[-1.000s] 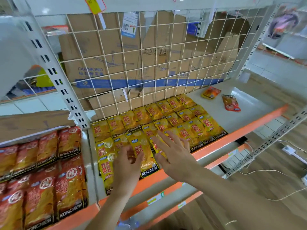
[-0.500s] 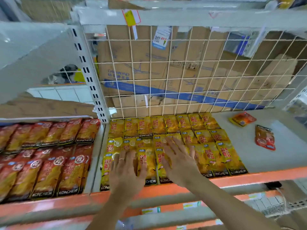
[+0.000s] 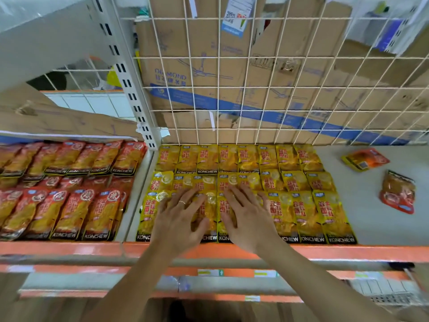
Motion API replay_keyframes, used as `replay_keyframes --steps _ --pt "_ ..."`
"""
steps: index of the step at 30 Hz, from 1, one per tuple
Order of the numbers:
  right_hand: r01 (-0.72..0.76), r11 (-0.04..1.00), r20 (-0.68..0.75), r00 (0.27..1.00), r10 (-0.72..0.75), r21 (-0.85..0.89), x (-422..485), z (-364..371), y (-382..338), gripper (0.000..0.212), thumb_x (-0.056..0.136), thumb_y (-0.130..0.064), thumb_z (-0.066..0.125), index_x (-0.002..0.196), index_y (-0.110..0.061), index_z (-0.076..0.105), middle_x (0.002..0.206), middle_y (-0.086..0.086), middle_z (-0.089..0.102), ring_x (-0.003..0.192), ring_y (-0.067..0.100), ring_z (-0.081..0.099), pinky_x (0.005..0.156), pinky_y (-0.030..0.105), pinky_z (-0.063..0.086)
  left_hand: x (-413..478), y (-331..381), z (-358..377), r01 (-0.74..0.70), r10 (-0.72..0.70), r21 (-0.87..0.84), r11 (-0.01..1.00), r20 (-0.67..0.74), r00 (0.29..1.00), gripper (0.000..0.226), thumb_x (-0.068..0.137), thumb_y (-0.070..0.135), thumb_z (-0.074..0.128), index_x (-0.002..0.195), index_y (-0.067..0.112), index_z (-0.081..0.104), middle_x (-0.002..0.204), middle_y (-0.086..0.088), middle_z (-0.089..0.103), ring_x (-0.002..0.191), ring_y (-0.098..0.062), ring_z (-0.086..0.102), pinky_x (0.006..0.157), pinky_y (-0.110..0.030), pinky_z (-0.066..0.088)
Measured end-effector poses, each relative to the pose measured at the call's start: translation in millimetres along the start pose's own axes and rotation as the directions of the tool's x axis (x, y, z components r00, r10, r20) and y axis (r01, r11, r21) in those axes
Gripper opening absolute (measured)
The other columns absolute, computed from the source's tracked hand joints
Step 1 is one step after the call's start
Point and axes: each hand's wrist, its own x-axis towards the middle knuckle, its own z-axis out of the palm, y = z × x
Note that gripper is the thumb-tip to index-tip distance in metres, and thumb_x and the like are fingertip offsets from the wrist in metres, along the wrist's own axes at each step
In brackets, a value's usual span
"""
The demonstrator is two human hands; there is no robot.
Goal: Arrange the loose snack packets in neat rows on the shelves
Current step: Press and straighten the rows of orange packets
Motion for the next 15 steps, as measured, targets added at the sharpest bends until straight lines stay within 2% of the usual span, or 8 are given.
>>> replay_keyframes --steps 6,9,15 --pt "0.013 1.0 -0.029 1.0 -0.013 -0.002 0.4 3.5 0.0 0.064 0.094 -0.056 0.024 0.15 -0.028 0.036 0.157 -0.009 0.035 0.149 0.015 0.018 0.116 0.048 0.004 1.0 -0.1 0.7 0.022 -0.024 0.024 0.999 0.078 0.997 0.06 0.089 0.06 0.039 0.143 0.037 0.046 0.155 0.014 0.04 0.147 -0.016 0.032 0.112 -0.059 0.029" --pt "0.011 1.0 -0.041 0.999 -0.012 -0.002 -0.5 4.0 -0.3 0.063 0.094 -0.056 0.028 0.149 -0.027 0.038 0.155 -0.008 0.037 0.148 0.016 0.022 0.116 0.049 0.007 0.5 -0.1 0.6 0.018 -0.019 0.015 1.0 0.063 0.998 0.06 0.089 0.06 0.04 0.143 0.036 0.047 0.155 0.015 0.041 0.147 -0.015 0.032 0.113 -0.059 0.028" --pt "-0.013 1.0 -0.025 1.0 0.013 0.001 -0.9 3.8 -1.0 0.066 0.093 -0.059 0.022 0.153 -0.032 0.028 0.164 -0.009 0.02 0.153 0.02 0.006 0.118 0.057 0.004 -0.7 1.0 1.2 0.01 -0.01 0.005 1.0 0.026 1.0 0.061 0.089 0.06 0.042 0.143 0.032 0.051 0.155 0.013 0.042 0.146 -0.014 0.034 0.112 -0.058 0.03"
